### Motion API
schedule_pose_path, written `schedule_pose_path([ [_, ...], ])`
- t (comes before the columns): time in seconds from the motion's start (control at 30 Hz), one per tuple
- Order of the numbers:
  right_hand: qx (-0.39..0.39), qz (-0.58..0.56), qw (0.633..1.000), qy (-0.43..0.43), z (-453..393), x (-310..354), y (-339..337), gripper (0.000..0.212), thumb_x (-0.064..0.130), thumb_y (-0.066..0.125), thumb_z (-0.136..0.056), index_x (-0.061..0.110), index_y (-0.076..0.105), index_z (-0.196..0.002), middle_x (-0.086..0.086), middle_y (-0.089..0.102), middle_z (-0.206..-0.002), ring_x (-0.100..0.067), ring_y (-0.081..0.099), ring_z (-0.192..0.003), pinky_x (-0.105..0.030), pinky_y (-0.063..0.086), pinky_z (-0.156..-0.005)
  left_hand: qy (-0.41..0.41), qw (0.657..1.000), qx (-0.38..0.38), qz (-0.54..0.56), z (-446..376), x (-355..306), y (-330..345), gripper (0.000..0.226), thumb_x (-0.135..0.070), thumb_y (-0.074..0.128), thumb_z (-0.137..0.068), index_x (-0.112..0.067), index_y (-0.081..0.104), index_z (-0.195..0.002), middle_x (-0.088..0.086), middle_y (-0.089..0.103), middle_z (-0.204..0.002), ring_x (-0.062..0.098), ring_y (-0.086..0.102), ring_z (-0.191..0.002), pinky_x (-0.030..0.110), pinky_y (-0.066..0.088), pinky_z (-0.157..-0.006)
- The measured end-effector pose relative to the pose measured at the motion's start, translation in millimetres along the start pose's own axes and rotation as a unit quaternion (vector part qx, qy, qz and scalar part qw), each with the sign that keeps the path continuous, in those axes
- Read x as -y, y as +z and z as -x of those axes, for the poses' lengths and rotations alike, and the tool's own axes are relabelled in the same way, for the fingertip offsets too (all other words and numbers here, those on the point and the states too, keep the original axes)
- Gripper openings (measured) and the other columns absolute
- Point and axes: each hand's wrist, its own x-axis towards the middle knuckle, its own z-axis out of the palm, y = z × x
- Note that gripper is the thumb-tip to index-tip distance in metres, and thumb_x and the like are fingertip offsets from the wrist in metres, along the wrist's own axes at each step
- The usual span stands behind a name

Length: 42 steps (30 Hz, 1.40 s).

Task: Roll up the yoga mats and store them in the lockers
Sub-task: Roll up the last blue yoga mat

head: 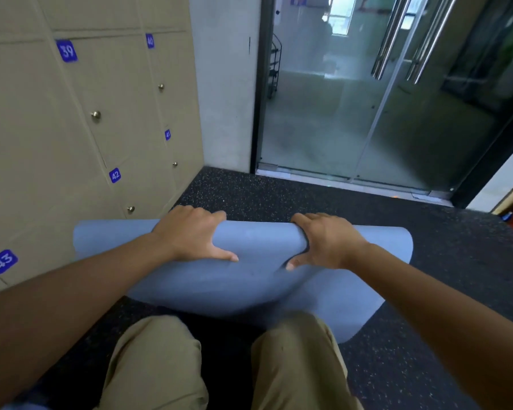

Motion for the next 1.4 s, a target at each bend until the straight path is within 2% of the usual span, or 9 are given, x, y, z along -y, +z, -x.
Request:
schedule_pose_path([
  [0.1, -0.055, 0.014, 0.998, 0.003, -4.4, -11.0, -47.8, 0.079, 0.082, 0.071, -0.067, 0.03, 0.049, -0.121, 0.003, 0.064, -0.116, -0.026, 0.06, -0.109, -0.038, 0.047, -0.082, -0.003, 0.999, -0.028, -0.02, -16.9, 9.7, -49.3, 0.084, -0.102, 0.039, -0.061, -0.026, 0.043, -0.095, 0.002, 0.07, -0.101, 0.031, 0.065, -0.093, 0.039, 0.035, -0.066],
  [0.2, -0.109, 0.044, 0.993, 0.015, -4.7, -21.0, -106.1, 0.077, 0.08, 0.072, -0.068, 0.028, 0.05, -0.12, 0.002, 0.066, -0.115, -0.027, 0.062, -0.106, -0.038, 0.048, -0.079, -0.023, 0.997, -0.059, -0.033, -29.9, 15.4, -112.1, 0.076, -0.094, 0.05, -0.071, -0.025, 0.05, -0.103, 0.002, 0.068, -0.103, 0.029, 0.064, -0.096, 0.037, 0.037, -0.068],
  [0.43, -0.223, 0.111, 0.968, 0.04, 27.4, -30.2, -249.0, 0.075, 0.081, 0.069, -0.069, 0.028, 0.05, -0.119, 0.0, 0.068, -0.11, -0.028, 0.063, -0.101, -0.038, 0.048, -0.072, -0.045, 0.984, -0.163, -0.064, -37.0, 23.3, -263.9, 0.072, -0.091, 0.056, -0.07, -0.026, 0.048, -0.1, 0.005, 0.068, -0.1, 0.032, 0.064, -0.094, 0.037, 0.031, -0.065],
  [0.53, -0.265, 0.124, 0.954, 0.059, 51.4, -26.4, -300.0, 0.073, 0.08, 0.068, -0.071, 0.029, 0.05, -0.119, 0.002, 0.067, -0.108, -0.027, 0.063, -0.098, -0.036, 0.04, -0.068, -0.049, 0.974, -0.204, -0.082, -27.6, 24.6, -326.3, 0.074, -0.093, 0.056, -0.068, -0.026, 0.049, -0.099, 0.005, 0.068, -0.099, 0.032, 0.062, -0.09, 0.037, 0.033, -0.065],
  [0.7, -0.315, 0.152, 0.935, 0.059, 98.7, -7.5, -354.2, 0.072, 0.081, 0.067, -0.071, 0.031, 0.05, -0.12, 0.004, 0.066, -0.107, -0.025, 0.062, -0.096, -0.035, 0.039, -0.068, -0.055, 0.96, -0.254, -0.106, 7.7, 18.4, -390.0, 0.074, -0.094, 0.054, -0.068, -0.024, 0.047, -0.092, -0.001, 0.058, -0.078, 0.027, 0.051, -0.072, 0.036, 0.034, -0.06],
  [0.8, -0.337, 0.167, 0.925, 0.058, 127.4, 8.0, -365.4, 0.074, 0.084, 0.066, -0.069, 0.031, 0.051, -0.119, 0.005, 0.066, -0.104, -0.025, 0.063, -0.094, -0.036, 0.043, -0.067, -0.058, 0.954, -0.273, -0.112, 36.7, 11.2, -406.9, 0.074, -0.095, 0.053, -0.066, -0.025, 0.045, -0.089, -0.006, 0.047, -0.068, 0.023, 0.046, -0.065, 0.035, 0.03, -0.054],
  [0.97, -0.329, 0.165, 0.928, 0.053, 172.6, 38.2, -352.4, 0.074, 0.085, 0.066, -0.069, 0.032, 0.051, -0.119, 0.009, 0.066, -0.102, -0.021, 0.062, -0.093, -0.034, 0.041, -0.067, -0.053, 0.955, -0.27, -0.111, 86.3, -2.0, -405.2, 0.076, -0.099, 0.049, -0.061, -0.026, 0.04, -0.082, -0.006, 0.051, -0.065, 0.014, 0.044, -0.058, 0.033, 0.032, -0.053],
  [1.17, -0.273, 0.134, 0.952, 0.046, 230.2, 80.4, -314.1, 0.077, 0.094, 0.057, -0.064, 0.039, 0.049, -0.118, 0.013, 0.066, -0.098, -0.016, 0.063, -0.087, -0.039, 0.054, -0.072, -0.056, 0.977, -0.196, -0.063, 161.8, -33.8, -378.1, 0.075, -0.1, 0.051, -0.059, -0.028, 0.038, -0.078, -0.007, 0.056, -0.068, 0.012, 0.052, -0.064, 0.031, 0.037, -0.053],
  [1.4, -0.206, 0.117, 0.971, 0.034, 300.1, 131.7, -273.9, 0.08, 0.098, 0.042, -0.065, 0.04, 0.05, -0.119, 0.015, 0.067, -0.096, -0.014, 0.064, -0.083, -0.041, 0.054, -0.07, -0.057, 0.99, -0.125, -0.021, 241.7, -66.1, -349.2, 0.08, -0.105, 0.041, -0.048, -0.031, 0.042, -0.078, -0.005, 0.054, -0.062, 0.008, 0.05, -0.063, 0.031, 0.041, -0.056],
])
